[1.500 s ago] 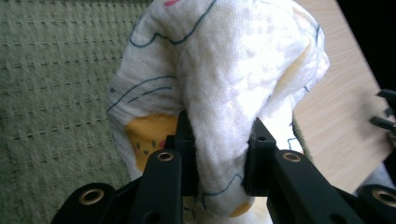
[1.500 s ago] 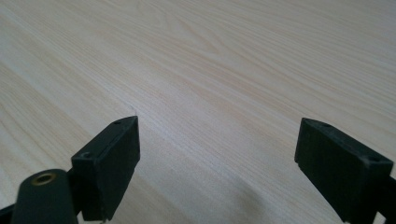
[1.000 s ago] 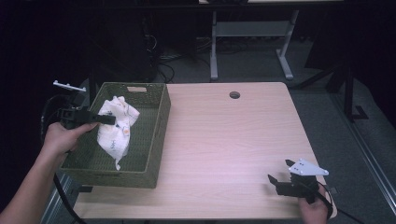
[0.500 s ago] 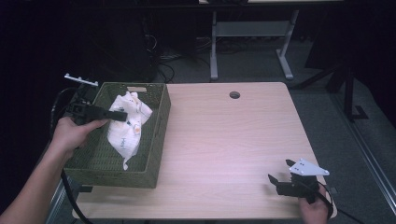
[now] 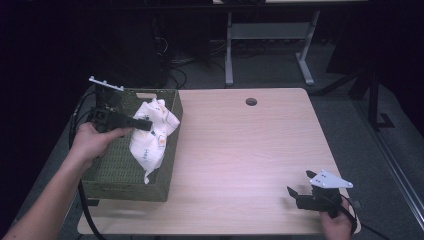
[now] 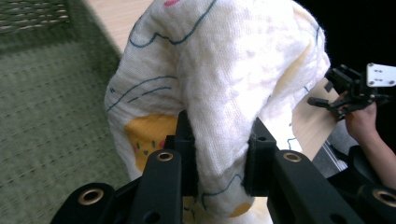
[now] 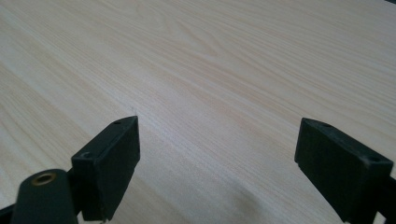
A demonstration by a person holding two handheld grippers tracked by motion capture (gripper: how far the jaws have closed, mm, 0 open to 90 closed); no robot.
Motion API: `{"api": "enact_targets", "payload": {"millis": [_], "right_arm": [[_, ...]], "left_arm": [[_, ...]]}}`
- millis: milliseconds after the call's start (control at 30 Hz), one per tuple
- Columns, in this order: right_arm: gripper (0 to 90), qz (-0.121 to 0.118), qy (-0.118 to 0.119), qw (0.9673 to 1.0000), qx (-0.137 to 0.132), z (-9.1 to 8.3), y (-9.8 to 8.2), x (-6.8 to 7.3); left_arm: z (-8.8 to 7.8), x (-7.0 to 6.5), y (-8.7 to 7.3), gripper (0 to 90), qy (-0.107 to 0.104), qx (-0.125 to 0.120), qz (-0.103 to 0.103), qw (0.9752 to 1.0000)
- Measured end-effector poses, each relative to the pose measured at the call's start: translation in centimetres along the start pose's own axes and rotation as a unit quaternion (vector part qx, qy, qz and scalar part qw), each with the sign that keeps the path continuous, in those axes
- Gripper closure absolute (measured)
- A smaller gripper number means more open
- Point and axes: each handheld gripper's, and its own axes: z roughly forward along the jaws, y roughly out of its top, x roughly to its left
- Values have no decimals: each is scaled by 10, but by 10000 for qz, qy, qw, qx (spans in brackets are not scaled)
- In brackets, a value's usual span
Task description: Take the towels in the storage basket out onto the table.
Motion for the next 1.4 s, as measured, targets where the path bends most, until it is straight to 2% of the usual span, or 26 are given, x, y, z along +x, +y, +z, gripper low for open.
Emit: {"api": "enact_targets", "payload": {"millis": [133,300,500,733,867,1400], "right_arm": [[137,14,10,10000,-11,-1,0,0],[137,-22,7,10000,-39,-1,0,0],[137,-22,14,10000,-34,-1,0,0],[137,-42,25,10000,-35,-1,0,0],[137,-46,38,10000,-42,-1,0,0],[137,-38,46,9999,-90,-2,1,-1]], "left_arm": [[8,-7,4,714,-81,28,131,9999],[29,-13,7,713,-197,181,172,9995],[45,-21,11,713,-281,280,244,9989],[68,-35,18,713,-402,434,386,9975],[88,-42,20,712,-499,549,432,9963],[141,-62,30,709,-586,850,630,9927]]}}
